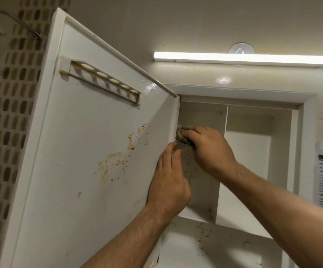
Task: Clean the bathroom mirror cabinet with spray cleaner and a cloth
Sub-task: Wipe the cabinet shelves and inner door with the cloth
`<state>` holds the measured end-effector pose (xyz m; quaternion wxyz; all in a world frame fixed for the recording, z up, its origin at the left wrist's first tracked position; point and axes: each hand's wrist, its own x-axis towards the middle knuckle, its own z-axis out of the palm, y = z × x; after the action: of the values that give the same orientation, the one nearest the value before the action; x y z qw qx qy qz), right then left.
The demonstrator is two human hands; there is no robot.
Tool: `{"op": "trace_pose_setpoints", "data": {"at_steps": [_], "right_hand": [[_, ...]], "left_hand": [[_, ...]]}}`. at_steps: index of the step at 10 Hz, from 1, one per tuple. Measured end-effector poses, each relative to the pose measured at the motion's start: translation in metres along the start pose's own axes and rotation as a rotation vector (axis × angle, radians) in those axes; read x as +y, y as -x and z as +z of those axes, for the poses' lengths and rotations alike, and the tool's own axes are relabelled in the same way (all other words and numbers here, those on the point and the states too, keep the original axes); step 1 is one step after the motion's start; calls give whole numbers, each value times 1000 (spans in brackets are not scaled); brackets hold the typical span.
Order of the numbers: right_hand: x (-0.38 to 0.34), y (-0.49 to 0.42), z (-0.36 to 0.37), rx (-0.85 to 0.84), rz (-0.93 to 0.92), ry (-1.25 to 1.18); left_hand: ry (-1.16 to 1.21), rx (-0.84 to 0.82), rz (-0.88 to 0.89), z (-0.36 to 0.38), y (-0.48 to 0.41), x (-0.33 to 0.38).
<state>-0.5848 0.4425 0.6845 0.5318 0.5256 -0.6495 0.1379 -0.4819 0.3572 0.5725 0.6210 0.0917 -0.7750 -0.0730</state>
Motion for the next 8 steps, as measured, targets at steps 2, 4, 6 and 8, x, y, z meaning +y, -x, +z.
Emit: {"op": "trace_pose_setpoints", "data": {"at_steps": [2,4,6,8], "right_hand": [[-19,84,22,71,-58,-106],[-23,62,27,-145,86,118],[-29,25,53,-209,194,131],[-49,72,87,-388,217,-462]], "left_hand": [[16,-95,-7,11,16,-10],[0,-54,58,22,33,-12],[37,-158,-50,32,37,-11],[73,-161,-67,31,49,-12]]}}
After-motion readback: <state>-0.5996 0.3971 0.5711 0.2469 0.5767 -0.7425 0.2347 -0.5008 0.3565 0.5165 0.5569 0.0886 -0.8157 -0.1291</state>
